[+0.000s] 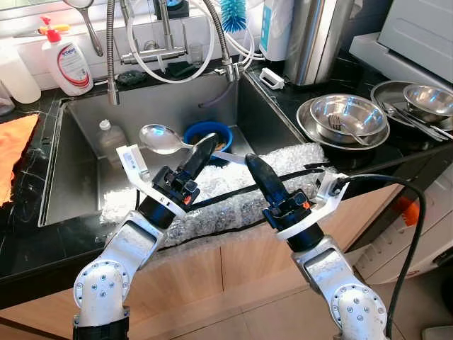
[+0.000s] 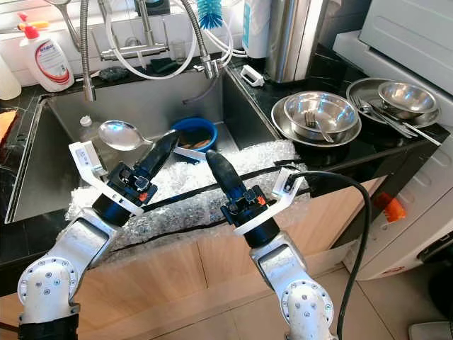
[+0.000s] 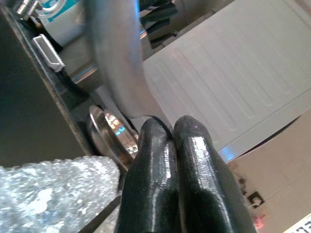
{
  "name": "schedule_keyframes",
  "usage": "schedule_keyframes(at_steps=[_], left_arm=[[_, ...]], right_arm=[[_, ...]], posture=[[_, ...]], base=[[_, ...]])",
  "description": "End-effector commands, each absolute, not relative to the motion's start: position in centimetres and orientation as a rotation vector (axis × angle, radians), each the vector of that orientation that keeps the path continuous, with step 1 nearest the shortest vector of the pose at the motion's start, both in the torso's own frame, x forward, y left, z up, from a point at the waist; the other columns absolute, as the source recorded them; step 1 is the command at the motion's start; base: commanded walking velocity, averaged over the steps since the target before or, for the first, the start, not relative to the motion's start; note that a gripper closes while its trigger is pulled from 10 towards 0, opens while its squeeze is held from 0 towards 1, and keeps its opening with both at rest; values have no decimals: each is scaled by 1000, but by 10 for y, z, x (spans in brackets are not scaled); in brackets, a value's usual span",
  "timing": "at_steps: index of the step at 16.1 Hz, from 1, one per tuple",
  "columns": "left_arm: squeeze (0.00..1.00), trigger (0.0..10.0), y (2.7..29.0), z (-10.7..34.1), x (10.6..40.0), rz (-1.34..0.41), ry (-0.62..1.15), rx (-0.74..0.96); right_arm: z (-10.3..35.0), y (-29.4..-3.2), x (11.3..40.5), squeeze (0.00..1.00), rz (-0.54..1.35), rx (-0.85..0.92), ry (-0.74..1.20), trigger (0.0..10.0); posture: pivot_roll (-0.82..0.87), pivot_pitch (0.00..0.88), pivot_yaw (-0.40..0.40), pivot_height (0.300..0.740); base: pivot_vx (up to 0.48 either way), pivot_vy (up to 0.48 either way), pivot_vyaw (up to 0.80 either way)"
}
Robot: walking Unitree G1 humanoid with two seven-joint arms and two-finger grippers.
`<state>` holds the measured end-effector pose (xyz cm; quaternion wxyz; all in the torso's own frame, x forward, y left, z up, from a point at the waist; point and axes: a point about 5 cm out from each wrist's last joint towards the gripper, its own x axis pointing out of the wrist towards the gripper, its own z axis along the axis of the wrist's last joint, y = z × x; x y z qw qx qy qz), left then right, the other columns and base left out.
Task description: Kitchen organization
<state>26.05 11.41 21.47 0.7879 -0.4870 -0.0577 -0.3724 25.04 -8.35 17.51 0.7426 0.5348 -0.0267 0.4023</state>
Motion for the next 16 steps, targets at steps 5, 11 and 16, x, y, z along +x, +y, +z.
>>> schedule_keyframes(at_steps=[5,11,16], left_arm=[[0,0,123,214,262,-745,-141,-1048],[0,0,133,220,269,-692,-186,-1083],[0,0,157,231,276,-591,-285,-1220]], right_arm=[[178,-78,249,361,896,1190,-68,10000],[178,-79,249,1000,898,1189,-75,10000],[177,-79,249,0,889,1178,-72,10000]], posture=[[-81,63,38,740],[-81,56,37,740],[-84,47,41,740]], base=[[0,0,0],[0,0,0],[0,0,0]])
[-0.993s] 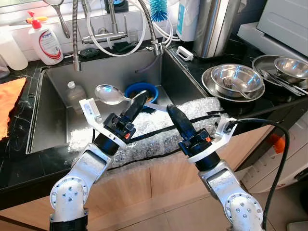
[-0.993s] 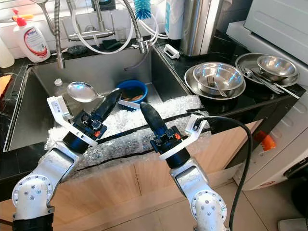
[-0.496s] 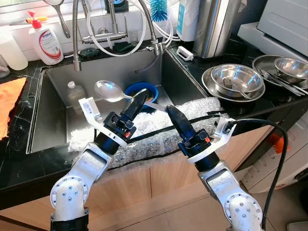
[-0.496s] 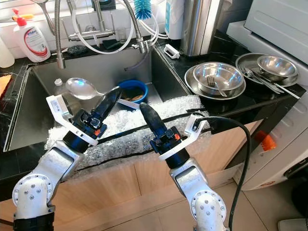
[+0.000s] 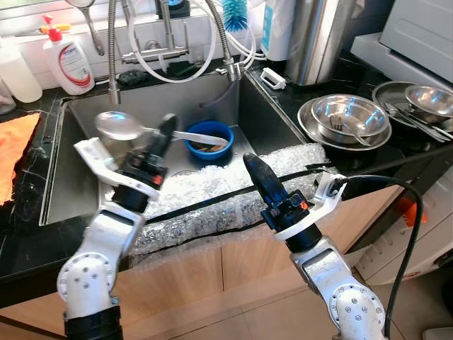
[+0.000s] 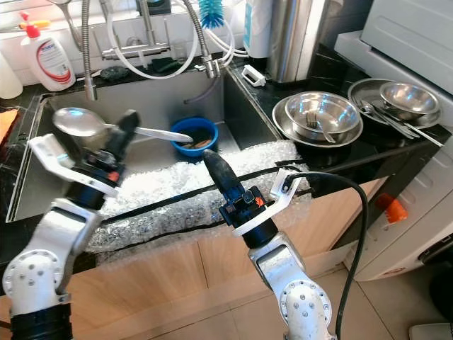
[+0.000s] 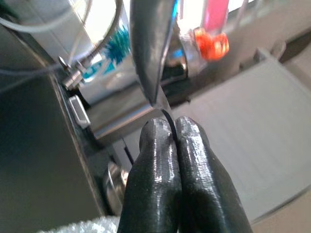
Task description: Kitchen organization
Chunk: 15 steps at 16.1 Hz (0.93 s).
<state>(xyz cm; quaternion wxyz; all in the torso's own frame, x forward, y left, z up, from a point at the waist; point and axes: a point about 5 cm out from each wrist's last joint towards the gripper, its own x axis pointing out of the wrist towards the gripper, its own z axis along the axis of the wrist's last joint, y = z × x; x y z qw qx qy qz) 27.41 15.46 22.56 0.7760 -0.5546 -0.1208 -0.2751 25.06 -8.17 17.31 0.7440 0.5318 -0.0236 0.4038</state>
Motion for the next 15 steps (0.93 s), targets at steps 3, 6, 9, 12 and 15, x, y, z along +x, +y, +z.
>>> schedule_keyframes(at_steps=[3,6,9,12,15], left_arm=[[0,0,168,239,280,-524,-342,-1254],[0,10000,185,245,290,-373,-365,-1126],[0,10000,195,252,292,-378,-325,-758],[0,10000,207,248,305,-211,-343,-558],[0,10000,203,230,312,-101,-297,-228]], right_arm=[[177,-79,249,0,890,1153,-76,10000],[177,-78,249,0,888,1057,-73,10000],[183,-85,251,0,855,840,-107,10000],[190,-94,258,0,745,599,-167,10000],[196,-113,263,0,484,310,-279,10000]], posture=[[-85,44,44,740],[-90,46,45,740],[-93,52,52,740],[-93,51,54,740],[-101,56,56,740]], base=[[0,0,0],[0,0,0],[0,0,0],[0,0,0],[0,0,0]])
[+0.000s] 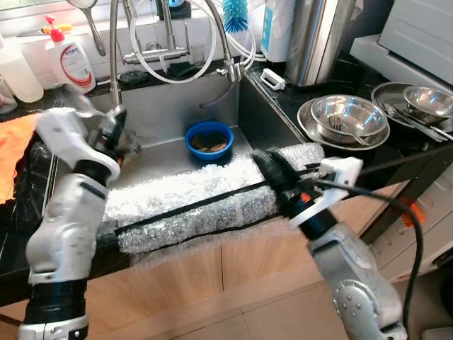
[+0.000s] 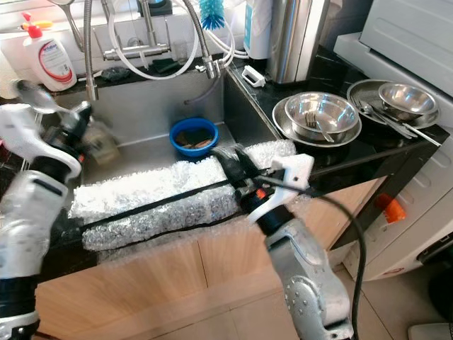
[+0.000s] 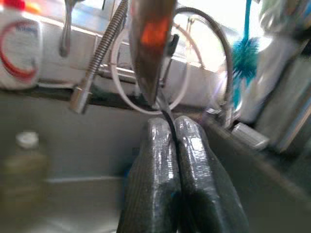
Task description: Kitchen organization
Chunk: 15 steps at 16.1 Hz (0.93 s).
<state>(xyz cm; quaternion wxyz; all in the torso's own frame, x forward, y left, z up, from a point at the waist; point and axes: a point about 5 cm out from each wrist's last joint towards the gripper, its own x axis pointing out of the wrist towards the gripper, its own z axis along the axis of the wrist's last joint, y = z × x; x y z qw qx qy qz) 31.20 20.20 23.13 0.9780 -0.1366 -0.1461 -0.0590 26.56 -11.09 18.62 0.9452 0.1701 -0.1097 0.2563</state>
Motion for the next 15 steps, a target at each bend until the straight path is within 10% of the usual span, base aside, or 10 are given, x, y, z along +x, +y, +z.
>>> schedule_keyframes(at_steps=[1,8,15], left_arm=[[0,10000,201,228,314,-87,-290,-135],[0,10000,192,204,338,-42,-220,256],[0,10000,192,178,350,2,-60,221]], right_arm=[[197,-121,263,0,426,199,-312,10000],[176,-118,255,0,349,75,-312,10000],[167,-107,252,0,366,51,-291,10000]], posture=[[-101,56,56,740],[-97,59,70,740],[-99,68,77,740]], base=[[0,0,0],[0,0,0],[0,0,0]])
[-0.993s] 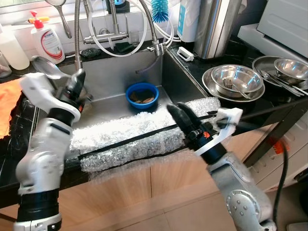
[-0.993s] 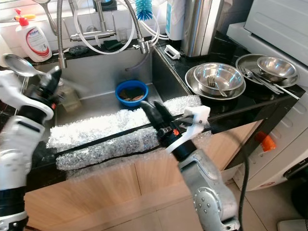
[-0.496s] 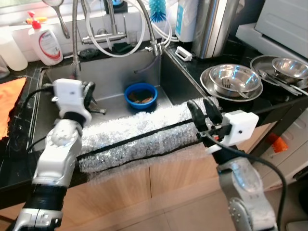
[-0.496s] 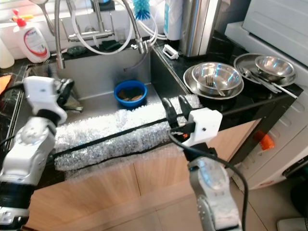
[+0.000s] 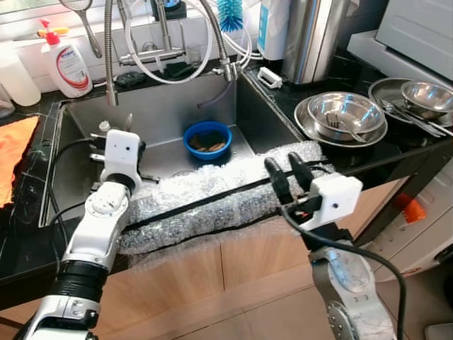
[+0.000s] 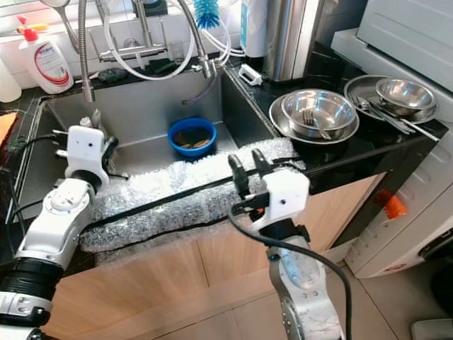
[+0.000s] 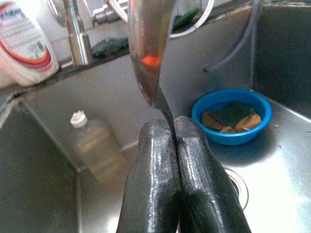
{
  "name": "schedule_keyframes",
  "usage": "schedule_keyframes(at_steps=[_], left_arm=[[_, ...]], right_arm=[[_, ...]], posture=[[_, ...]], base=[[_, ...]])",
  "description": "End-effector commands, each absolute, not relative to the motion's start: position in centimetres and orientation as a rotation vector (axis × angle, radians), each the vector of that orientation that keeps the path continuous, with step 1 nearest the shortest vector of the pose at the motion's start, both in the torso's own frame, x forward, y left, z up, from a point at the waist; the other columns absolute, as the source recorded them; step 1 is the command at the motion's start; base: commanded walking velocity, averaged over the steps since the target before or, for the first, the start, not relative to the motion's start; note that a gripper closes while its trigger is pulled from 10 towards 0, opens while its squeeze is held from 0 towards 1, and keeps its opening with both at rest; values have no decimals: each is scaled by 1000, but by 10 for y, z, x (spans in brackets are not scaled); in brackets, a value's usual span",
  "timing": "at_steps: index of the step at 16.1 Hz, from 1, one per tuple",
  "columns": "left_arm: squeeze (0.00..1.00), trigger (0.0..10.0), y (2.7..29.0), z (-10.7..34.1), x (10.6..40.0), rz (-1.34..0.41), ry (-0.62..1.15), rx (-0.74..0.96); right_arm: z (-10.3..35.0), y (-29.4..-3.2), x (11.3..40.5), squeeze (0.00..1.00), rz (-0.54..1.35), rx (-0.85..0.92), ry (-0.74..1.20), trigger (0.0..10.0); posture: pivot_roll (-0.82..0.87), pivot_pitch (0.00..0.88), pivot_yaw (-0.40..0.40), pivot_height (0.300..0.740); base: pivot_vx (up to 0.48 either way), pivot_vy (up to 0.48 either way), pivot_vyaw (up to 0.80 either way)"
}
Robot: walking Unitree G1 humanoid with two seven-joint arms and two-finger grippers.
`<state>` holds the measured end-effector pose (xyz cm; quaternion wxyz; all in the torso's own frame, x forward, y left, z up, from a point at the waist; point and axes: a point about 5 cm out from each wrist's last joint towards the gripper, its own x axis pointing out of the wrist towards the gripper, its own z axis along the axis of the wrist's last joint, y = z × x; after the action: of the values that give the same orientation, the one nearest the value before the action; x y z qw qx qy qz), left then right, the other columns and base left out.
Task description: Kitchen organization
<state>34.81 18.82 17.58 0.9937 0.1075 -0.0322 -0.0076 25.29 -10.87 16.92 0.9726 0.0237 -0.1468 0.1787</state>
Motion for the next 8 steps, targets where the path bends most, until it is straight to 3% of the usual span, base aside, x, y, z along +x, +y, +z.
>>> schedule_keyframes(at_steps=[1,4,5,6,8], left_arm=[[0,10000,190,176,350,1,-40,196],[0,10000,188,172,351,-2,-22,153],[329,10000,187,170,351,-7,-12,138],[1000,10000,187,170,351,-10,-9,138],[1000,10000,185,168,351,-18,-1,133]], right_arm=[[166,-106,252,0,367,51,-286,10000],[165,-105,252,0,374,49,-280,10000],[164,-104,252,0,380,43,-277,10000],[164,-104,252,0,380,43,-277,10000],[164,-104,253,0,379,48,-276,10000]], posture=[[-99,68,76,740],[-102,62,75,740],[-104,57,75,740],[-104,57,75,740],[-109,42,78,740]], base=[[0,0,0],[0,0,0],[0,0,0],[0,0,0],[0,0,0]])
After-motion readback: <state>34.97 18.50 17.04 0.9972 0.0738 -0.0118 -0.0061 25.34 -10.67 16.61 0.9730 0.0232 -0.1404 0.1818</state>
